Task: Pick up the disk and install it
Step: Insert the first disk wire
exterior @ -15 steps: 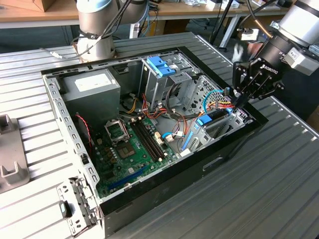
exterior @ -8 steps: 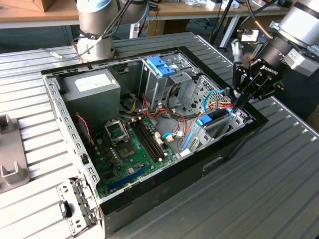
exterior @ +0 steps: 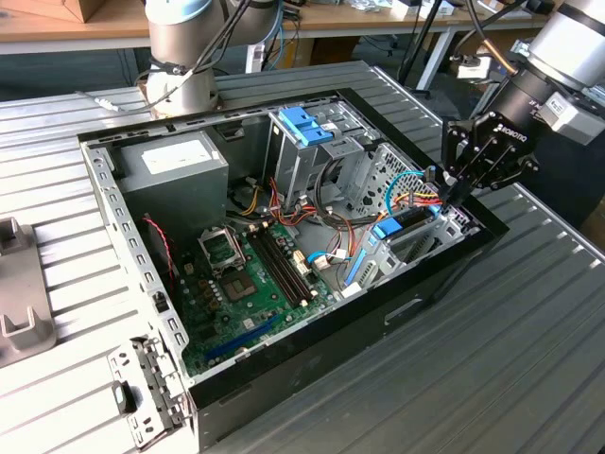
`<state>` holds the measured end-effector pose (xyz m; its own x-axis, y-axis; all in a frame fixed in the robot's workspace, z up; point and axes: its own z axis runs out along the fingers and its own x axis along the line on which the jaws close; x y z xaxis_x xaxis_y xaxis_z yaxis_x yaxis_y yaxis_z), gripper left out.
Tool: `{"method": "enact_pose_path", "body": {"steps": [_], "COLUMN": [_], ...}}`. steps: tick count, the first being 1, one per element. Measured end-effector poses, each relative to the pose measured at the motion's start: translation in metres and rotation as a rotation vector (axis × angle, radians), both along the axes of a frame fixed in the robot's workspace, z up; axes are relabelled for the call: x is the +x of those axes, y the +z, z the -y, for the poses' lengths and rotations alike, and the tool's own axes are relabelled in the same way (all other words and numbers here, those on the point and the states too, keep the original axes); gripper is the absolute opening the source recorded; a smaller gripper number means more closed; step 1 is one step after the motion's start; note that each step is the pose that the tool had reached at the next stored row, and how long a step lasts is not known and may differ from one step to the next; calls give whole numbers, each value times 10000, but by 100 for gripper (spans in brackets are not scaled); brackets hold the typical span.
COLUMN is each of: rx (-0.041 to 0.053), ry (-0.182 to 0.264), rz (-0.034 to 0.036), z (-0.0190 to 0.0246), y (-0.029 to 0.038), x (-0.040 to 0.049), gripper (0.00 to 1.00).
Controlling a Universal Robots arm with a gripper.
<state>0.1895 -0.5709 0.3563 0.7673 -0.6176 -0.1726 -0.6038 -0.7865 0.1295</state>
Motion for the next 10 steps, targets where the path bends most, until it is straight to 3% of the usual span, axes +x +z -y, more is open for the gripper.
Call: {"method": "enact_pose_path", "body": {"steps": [3,4,6,7,10], "rx": [5,77,403,688,1200], "ry": [0,0,-1,-1,0], "rz": [0,-1,2,3,4], "z": [1,3,16,27,54], "y": [0,-1,0,-1,0], "x": [0,0,-1,-1,-1], "gripper": [27,27,27,27,27]}}
